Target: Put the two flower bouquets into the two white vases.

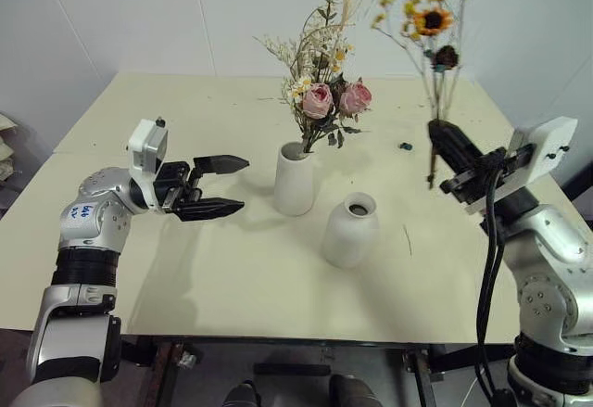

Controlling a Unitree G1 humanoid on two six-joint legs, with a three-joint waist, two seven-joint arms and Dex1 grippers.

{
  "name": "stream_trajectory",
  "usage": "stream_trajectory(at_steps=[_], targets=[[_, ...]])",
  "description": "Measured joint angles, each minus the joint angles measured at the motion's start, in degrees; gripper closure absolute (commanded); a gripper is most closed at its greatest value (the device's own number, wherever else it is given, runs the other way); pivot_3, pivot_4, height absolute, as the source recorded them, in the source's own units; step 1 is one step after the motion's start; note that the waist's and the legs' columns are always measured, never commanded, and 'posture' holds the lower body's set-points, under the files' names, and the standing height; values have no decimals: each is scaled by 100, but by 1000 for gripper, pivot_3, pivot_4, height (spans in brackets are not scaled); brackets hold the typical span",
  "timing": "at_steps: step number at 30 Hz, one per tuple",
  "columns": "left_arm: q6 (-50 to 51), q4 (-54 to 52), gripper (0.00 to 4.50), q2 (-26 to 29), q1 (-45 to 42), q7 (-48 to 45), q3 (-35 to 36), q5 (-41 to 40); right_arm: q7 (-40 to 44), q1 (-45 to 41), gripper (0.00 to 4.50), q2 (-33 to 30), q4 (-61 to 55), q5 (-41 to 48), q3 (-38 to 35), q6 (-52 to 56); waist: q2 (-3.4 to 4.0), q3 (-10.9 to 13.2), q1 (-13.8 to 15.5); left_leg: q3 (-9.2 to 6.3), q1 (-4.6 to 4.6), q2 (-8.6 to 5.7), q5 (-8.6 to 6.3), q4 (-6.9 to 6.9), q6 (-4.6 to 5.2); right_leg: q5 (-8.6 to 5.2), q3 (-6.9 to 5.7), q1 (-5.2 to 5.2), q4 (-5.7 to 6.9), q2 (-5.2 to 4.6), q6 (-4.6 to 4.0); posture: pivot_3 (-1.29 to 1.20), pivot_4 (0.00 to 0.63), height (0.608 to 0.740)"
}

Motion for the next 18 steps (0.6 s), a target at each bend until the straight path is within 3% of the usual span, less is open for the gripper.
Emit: stream_trajectory(at_steps=[8, 18], targets=[[4, -91, 0, 6, 14, 0, 6, -12, 624, -5, 4456, 98, -111, 765, 525, -358, 0, 0, 18, -2, 3, 0, 2, 0, -3, -1, 0, 2, 3, 0, -4, 0, 150, 740], [65, -299, 0, 18, 198, 0, 19, -17, 1026, 43, 4456, 273, 1121, 360, 1145, -875, 0, 0, 18, -2, 5, 0, 3, -1, -4, -3, 0, 1, 6, 1, -6, 0, 150, 740]])
